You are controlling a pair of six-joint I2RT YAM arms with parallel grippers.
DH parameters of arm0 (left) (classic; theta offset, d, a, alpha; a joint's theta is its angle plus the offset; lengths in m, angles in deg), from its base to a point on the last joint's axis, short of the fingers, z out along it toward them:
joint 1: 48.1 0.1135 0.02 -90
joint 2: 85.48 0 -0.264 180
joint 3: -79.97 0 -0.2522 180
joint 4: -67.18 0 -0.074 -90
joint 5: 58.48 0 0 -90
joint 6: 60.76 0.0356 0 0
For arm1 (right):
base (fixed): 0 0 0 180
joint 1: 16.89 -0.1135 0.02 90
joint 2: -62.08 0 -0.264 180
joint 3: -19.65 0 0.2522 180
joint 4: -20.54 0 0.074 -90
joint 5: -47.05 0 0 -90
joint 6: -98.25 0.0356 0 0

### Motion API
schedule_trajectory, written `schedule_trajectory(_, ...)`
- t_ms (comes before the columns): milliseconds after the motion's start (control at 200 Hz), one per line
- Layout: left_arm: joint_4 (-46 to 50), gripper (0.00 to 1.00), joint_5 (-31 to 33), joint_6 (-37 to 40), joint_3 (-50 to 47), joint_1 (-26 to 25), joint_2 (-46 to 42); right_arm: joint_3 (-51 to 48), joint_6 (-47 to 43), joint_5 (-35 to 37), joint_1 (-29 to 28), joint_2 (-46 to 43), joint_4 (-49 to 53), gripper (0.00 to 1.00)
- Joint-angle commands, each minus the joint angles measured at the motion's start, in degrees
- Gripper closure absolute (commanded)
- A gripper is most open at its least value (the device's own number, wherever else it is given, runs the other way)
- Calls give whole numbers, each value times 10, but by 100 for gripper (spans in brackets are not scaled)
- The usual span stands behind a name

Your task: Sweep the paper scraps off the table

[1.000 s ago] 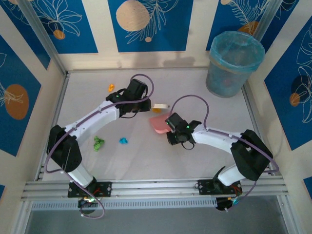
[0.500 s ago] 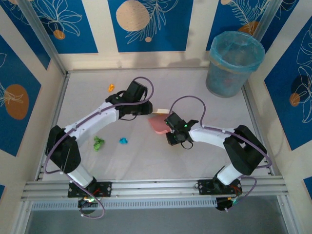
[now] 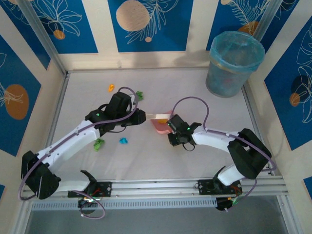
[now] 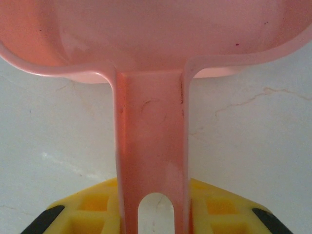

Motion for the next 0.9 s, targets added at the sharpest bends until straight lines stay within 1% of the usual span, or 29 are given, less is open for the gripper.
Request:
schedule_trajectory(0, -26, 100, -13, -12, -17, -6, -28, -15, 5, 20, 0, -27, -13, 100)
schedule_trajectory(175, -36, 100, 85, -6, -62, -6, -103, -28, 9, 34, -2, -51, -20, 100)
schedule_trajectory(365, -68, 100, 198, 6, -173, -7, -228, -40, 14, 57, -5, -75, -27, 100)
schedule_trajectory(515, -119, 100, 276, 15, -252, -6, -326, -45, 21, 77, -9, -103, -18, 100)
schedule_trajectory(615, -136, 100, 302, 17, -287, -6, -369, -22, 36, 85, -11, -129, 30, 100)
schedule_trajectory(735, -137, 100, 320, 4, -310, -7, -388, 36, 66, 92, -2, -158, 110, 100)
schedule_trajectory(895, -153, 100, 300, -14, -326, -6, -383, 154, 78, 93, 26, -164, 216, 100)
